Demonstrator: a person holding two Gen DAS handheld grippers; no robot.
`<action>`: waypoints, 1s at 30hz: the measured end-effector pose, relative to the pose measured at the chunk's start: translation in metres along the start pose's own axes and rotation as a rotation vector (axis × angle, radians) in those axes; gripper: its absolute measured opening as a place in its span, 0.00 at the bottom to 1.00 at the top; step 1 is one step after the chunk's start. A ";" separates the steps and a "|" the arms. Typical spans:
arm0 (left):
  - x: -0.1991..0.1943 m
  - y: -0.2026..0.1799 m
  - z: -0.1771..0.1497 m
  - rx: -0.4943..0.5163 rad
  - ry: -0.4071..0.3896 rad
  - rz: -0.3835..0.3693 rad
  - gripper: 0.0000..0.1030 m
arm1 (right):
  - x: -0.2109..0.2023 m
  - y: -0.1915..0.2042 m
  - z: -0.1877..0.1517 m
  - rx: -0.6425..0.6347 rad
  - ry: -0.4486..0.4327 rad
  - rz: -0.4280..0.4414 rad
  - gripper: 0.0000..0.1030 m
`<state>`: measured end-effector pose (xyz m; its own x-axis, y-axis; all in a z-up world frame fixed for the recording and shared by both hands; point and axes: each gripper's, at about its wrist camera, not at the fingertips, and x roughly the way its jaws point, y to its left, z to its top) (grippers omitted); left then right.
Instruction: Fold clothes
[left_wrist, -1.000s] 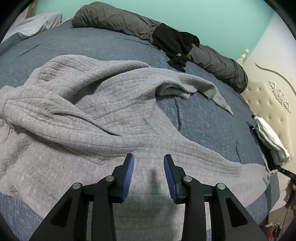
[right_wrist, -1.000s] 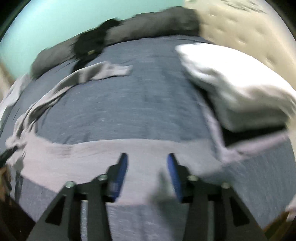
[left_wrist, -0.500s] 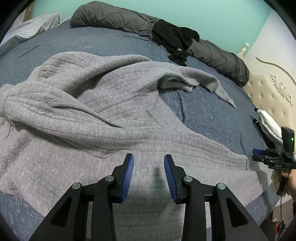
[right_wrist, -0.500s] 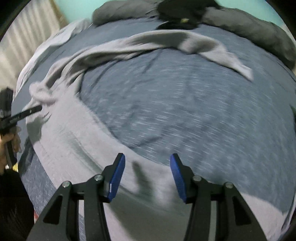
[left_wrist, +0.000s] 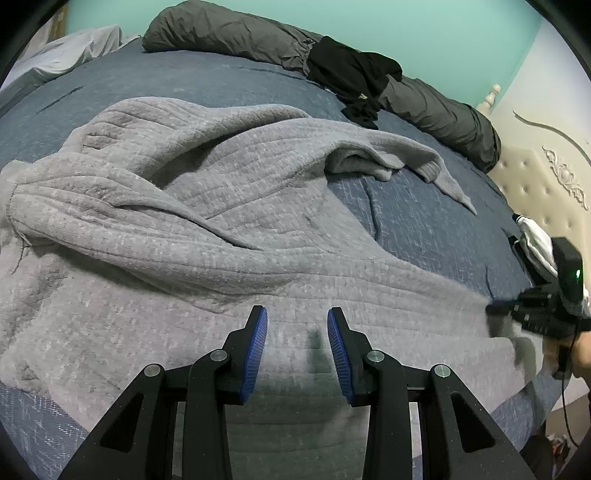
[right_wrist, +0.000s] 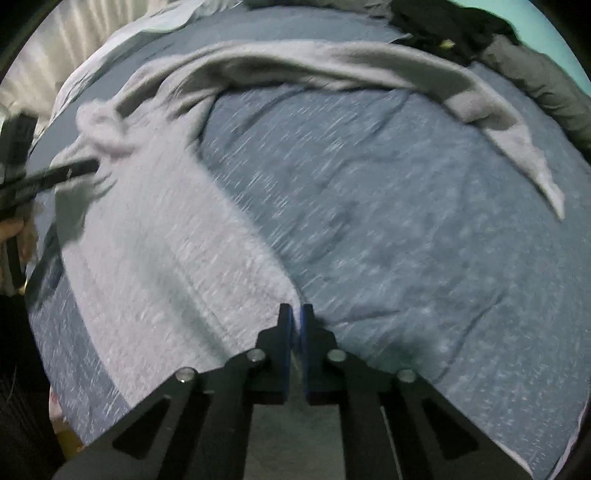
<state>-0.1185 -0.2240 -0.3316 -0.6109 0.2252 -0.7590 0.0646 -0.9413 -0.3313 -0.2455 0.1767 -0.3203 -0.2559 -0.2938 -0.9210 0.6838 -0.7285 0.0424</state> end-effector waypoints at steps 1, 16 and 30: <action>0.000 0.000 0.001 -0.001 0.000 0.001 0.36 | -0.004 -0.008 0.003 0.035 -0.021 -0.013 0.03; 0.003 0.008 0.000 -0.010 0.012 0.001 0.36 | -0.026 -0.085 -0.017 0.316 -0.114 -0.094 0.16; 0.003 0.002 -0.003 -0.010 0.003 0.002 0.36 | -0.058 -0.167 -0.122 0.411 -0.011 -0.166 0.50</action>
<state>-0.1183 -0.2247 -0.3363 -0.6087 0.2238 -0.7611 0.0742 -0.9391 -0.3355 -0.2614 0.3910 -0.3217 -0.3479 -0.1565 -0.9244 0.3047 -0.9513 0.0463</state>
